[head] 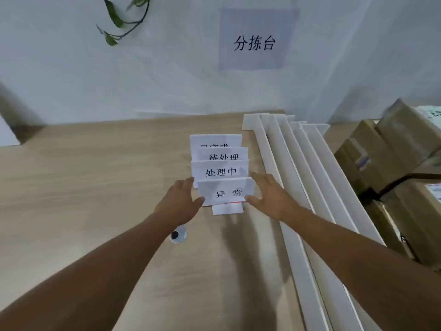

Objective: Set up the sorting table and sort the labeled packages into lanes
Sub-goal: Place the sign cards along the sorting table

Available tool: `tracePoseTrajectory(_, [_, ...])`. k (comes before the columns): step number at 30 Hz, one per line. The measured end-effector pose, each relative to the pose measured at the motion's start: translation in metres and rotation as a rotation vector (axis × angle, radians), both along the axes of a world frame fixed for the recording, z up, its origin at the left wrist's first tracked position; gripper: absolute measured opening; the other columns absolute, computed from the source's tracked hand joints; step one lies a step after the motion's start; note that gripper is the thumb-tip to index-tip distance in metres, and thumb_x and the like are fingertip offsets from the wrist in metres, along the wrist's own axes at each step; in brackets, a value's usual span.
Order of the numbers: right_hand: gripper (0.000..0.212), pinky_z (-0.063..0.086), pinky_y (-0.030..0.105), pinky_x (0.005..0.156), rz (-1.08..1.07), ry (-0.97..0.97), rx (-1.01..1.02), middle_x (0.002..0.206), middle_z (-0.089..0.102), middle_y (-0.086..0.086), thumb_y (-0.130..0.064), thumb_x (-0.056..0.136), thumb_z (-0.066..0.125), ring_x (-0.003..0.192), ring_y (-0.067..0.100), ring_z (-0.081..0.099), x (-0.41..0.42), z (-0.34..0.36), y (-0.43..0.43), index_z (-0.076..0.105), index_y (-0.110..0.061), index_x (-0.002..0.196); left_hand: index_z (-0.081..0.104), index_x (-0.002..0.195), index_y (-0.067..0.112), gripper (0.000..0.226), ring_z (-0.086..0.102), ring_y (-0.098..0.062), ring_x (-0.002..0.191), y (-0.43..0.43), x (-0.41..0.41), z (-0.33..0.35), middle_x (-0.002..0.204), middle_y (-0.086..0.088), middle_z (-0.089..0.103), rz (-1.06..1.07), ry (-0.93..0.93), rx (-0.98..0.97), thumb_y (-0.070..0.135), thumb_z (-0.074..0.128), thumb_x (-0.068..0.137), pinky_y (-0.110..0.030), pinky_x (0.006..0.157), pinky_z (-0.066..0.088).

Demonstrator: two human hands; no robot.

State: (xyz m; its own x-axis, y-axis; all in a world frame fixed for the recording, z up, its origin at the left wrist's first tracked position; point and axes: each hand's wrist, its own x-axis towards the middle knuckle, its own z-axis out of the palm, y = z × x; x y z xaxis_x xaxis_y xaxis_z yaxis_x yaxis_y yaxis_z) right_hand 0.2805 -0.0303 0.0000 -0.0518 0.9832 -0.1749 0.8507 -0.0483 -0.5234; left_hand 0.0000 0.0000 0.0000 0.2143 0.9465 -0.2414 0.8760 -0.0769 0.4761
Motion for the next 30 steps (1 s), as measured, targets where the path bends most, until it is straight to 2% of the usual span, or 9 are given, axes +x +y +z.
tracePoseTrajectory(2, [0.082, 0.036, 0.036, 0.114, -0.005, 0.019, -0.032, 0.157, 0.029, 0.011, -0.041, 0.096, 0.064, 0.143, 0.025, 0.036, 0.000, -0.013, 0.015, 0.017, -0.027, 0.162, 0.017, 0.162, 0.022, 0.079, 0.034, -0.031, 0.146, 0.015, 0.009, -0.012, 0.162, -0.010, 0.028, 0.006, -0.002, -0.035, 0.046, 0.057, 0.098, -0.046, 0.113, 0.034])
tracePoseTrajectory(6, [0.084, 0.037, 0.042, 0.113, -0.007, -0.028, -0.136, 0.155, 0.030, 0.015, -0.040, 0.097, 0.061, 0.141, 0.030, 0.038, -0.004, -0.036, 0.036, 0.010, -0.029, 0.162, 0.006, 0.163, 0.024, 0.084, 0.033, -0.031, 0.147, 0.035, 0.023, -0.035, 0.164, -0.011, 0.026, -0.007, 0.001, -0.120, 0.043, 0.057, 0.100, -0.046, 0.113, 0.036])
tracePoseTrajectory(9, [0.081, 0.038, 0.042, 0.112, -0.007, -0.027, -0.147, 0.150, 0.033, 0.015, -0.037, 0.097, 0.061, 0.139, 0.030, 0.038, -0.005, -0.044, 0.038, 0.013, -0.027, 0.162, 0.007, 0.163, 0.022, 0.080, 0.039, -0.031, 0.143, 0.038, 0.032, -0.042, 0.163, -0.010, 0.030, -0.007, 0.006, -0.143, 0.037, 0.055, 0.101, -0.041, 0.107, 0.038])
tracePoseTrajectory(13, [0.078, 0.045, 0.038, 0.103, -0.009, -0.033, -0.149, 0.140, 0.036, 0.012, -0.036, 0.096, 0.062, 0.126, 0.029, 0.048, -0.006, -0.040, 0.024, 0.018, -0.027, 0.161, 0.015, 0.162, 0.018, 0.071, 0.042, -0.032, 0.140, 0.024, 0.032, -0.037, 0.159, -0.013, 0.037, 0.008, 0.026, -0.132, 0.029, 0.051, 0.102, -0.040, 0.106, 0.039])
tracePoseTrajectory(22, [0.081, 0.047, 0.039, 0.100, 0.139, -0.072, -0.011, 0.132, 0.036, 0.011, -0.029, 0.097, 0.066, 0.111, 0.030, 0.055, -0.039, 0.056, -0.044, 0.017, -0.026, 0.162, 0.028, 0.159, 0.018, 0.062, 0.046, -0.032, 0.135, -0.048, -0.020, 0.054, 0.150, -0.012, 0.041, 0.070, 0.001, 0.003, 0.024, 0.052, 0.102, -0.041, 0.106, 0.041])
tracePoseTrajectory(27, [0.081, 0.048, 0.034, 0.091, 0.215, -0.080, 0.087, 0.119, 0.031, 0.001, -0.029, 0.098, 0.064, 0.097, 0.022, 0.053, -0.096, 0.107, -0.073, 0.014, -0.029, 0.162, 0.037, 0.155, 0.017, 0.056, 0.051, -0.032, 0.128, -0.100, -0.080, 0.104, 0.140, -0.012, 0.049, 0.197, -0.034, 0.131, 0.017, 0.052, 0.101, -0.041, 0.101, 0.044])
tracePoseTrajectory(30, [0.081, 0.044, 0.031, 0.086, 0.274, -0.062, 0.140, 0.117, 0.031, -0.002, -0.031, 0.098, 0.063, 0.096, 0.016, 0.047, -0.143, 0.126, -0.089, 0.013, -0.031, 0.162, 0.042, 0.152, 0.018, 0.054, 0.052, -0.031, 0.125, -0.132, -0.127, 0.129, 0.137, -0.011, 0.051, 0.277, -0.045, 0.187, 0.014, 0.053, 0.099, -0.040, 0.099, 0.044])
